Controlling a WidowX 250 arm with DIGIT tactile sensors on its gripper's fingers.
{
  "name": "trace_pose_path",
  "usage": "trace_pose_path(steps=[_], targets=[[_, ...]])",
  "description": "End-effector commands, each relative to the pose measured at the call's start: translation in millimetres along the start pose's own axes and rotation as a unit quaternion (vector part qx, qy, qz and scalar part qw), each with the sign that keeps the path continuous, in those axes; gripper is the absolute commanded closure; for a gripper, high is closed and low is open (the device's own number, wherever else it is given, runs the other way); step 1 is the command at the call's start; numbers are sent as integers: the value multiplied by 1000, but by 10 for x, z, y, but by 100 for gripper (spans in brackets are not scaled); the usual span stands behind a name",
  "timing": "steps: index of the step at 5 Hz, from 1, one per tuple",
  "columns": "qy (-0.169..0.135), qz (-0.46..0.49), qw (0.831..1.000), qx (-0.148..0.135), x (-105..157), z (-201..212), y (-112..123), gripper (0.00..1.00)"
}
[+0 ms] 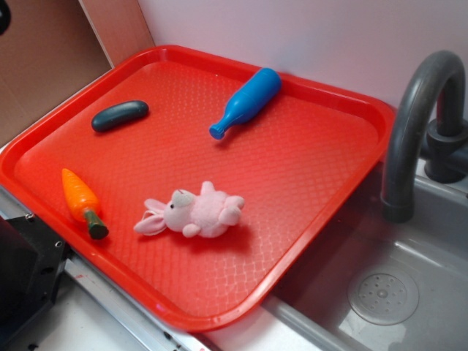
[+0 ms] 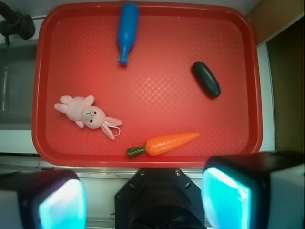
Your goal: Grab the pink bunny.
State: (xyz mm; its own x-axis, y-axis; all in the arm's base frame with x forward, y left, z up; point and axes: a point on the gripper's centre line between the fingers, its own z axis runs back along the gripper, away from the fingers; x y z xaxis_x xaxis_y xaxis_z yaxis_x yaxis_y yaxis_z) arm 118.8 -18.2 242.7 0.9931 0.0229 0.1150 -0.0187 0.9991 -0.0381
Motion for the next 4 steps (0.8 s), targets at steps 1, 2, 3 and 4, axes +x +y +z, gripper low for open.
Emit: trace_pose_path(steps=[1, 2, 3, 4], targets=[[0, 0, 1000, 0, 0, 0, 0, 0], [-30, -127, 991, 15, 196, -178, -78, 0], [-46, -252, 966, 27, 459, -367, -272, 0], [-52, -374, 925, 36, 564, -579, -584, 0]])
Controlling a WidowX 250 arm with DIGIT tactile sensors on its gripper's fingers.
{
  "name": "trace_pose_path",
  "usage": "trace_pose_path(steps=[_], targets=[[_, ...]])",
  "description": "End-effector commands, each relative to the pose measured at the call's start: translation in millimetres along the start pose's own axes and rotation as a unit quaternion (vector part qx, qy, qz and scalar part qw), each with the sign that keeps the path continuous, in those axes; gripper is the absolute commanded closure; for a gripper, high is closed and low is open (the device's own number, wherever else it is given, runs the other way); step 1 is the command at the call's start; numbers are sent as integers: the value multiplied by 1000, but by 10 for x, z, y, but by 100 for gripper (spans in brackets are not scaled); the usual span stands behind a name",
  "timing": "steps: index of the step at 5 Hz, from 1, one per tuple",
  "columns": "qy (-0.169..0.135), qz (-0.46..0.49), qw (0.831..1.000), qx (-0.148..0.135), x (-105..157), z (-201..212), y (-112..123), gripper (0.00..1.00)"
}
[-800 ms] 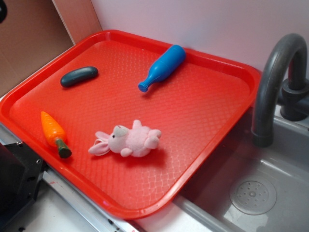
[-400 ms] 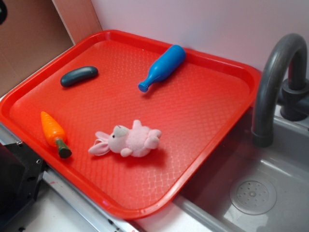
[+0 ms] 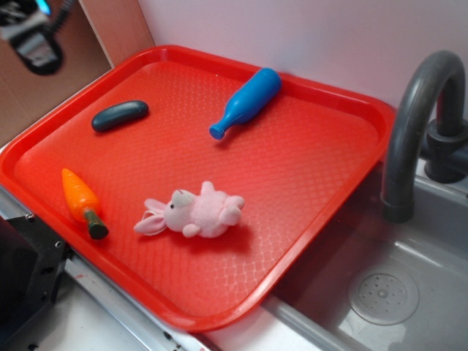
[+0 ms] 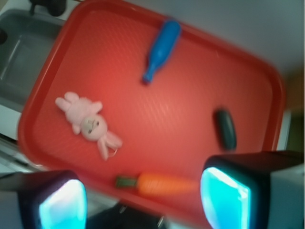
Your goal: Grab the pink bunny.
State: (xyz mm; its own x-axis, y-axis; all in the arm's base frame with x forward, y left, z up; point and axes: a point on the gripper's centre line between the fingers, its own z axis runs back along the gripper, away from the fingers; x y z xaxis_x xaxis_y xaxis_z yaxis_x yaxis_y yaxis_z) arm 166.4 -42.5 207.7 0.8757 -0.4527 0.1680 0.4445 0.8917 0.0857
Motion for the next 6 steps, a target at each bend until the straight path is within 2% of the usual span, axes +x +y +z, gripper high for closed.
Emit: trace_pose_path(steps=[1, 2, 3, 4, 5, 6], targets=[[-18, -229, 973, -21, 344, -438, -513, 0], [13, -246, 969, -31, 304, -721, -691, 0], [52, -257, 965, -32, 228, -1033, -765, 0], [91, -267, 959, -23, 163, -1305, -805, 0], [114, -258, 959, -22, 131, -1499, -756, 0], [123, -257, 958, -34, 140, -1647, -730, 0]])
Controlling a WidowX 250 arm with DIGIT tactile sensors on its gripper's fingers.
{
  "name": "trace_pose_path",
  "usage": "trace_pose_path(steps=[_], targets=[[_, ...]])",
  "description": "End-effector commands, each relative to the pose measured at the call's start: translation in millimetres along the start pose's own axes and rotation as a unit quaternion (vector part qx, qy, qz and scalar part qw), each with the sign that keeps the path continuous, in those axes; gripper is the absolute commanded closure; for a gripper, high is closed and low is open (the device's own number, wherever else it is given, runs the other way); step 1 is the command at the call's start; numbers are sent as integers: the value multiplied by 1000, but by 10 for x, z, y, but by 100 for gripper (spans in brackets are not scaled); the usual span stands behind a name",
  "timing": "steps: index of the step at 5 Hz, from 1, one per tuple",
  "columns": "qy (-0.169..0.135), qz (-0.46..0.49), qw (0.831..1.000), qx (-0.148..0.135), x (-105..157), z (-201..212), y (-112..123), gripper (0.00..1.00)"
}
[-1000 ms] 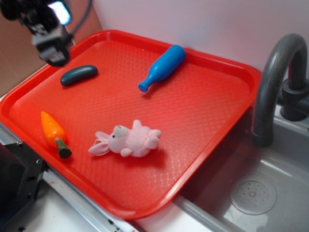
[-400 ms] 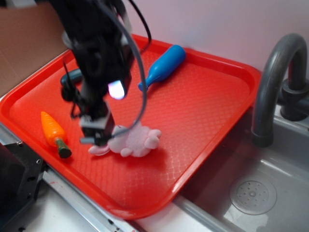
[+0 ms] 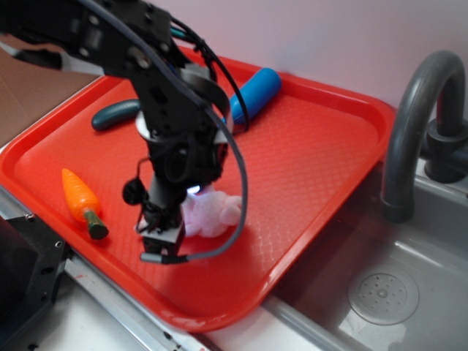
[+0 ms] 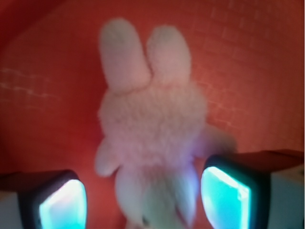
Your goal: Grab the pink bunny.
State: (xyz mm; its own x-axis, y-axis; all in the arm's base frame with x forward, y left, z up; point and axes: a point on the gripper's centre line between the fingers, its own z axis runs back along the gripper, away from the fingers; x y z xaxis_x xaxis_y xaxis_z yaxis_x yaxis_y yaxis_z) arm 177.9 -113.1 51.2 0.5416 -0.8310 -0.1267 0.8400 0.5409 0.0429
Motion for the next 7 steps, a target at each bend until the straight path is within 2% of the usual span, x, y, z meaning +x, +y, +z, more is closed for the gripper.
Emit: trace_pose_path(steps=[1, 2, 3, 4, 5, 6, 7], targets=[[2, 12, 1000, -13, 52, -172, 24, 0], [0, 13, 1000, -12, 52, -188, 24, 100], [-13, 44, 999, -3, -44, -3, 91, 100], [-23, 129, 991, -27, -286, 455, 395, 100], [-75, 251, 964, -37, -552, 900, 545, 100], [-126, 369, 921, -25, -935, 1329, 727, 100], [-170, 480, 860, -20, -1297, 1751, 820, 100]])
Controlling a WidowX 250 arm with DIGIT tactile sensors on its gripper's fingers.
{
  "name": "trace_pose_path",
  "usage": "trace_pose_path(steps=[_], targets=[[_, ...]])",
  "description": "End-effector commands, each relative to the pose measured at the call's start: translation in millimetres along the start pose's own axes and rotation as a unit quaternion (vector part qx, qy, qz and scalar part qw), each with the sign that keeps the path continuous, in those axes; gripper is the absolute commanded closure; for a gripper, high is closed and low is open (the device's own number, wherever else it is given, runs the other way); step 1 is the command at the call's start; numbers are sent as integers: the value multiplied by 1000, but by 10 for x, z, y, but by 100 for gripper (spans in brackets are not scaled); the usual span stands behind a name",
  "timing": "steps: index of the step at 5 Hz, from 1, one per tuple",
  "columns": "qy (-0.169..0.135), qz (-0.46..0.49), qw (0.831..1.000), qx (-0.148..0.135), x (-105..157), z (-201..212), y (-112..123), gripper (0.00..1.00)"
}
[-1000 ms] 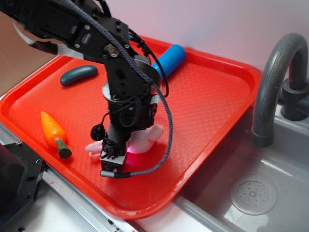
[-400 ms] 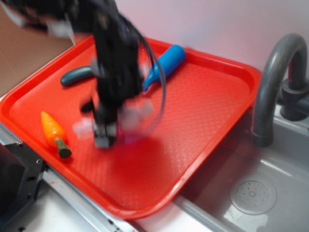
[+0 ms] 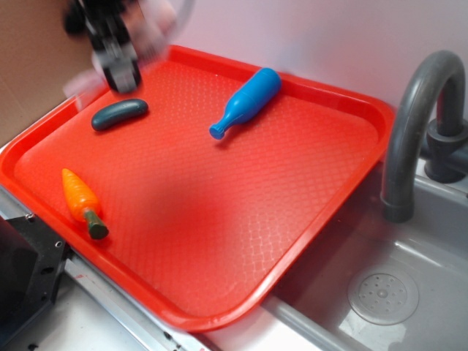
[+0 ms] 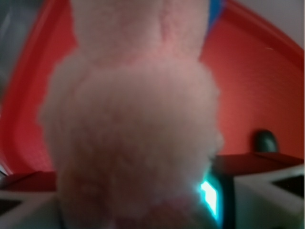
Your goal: Grab the pink bunny.
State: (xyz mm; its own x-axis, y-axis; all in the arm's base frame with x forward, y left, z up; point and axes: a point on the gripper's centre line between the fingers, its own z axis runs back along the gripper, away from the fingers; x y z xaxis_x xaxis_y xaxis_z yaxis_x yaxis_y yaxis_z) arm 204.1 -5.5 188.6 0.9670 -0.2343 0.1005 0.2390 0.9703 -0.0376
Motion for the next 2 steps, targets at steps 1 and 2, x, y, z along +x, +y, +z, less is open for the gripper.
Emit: trace_pose_path(steps=[1, 2], targets=[[-80, 152, 983, 71, -132, 642, 58, 100], [-80, 152, 983, 71, -132, 642, 58, 0]])
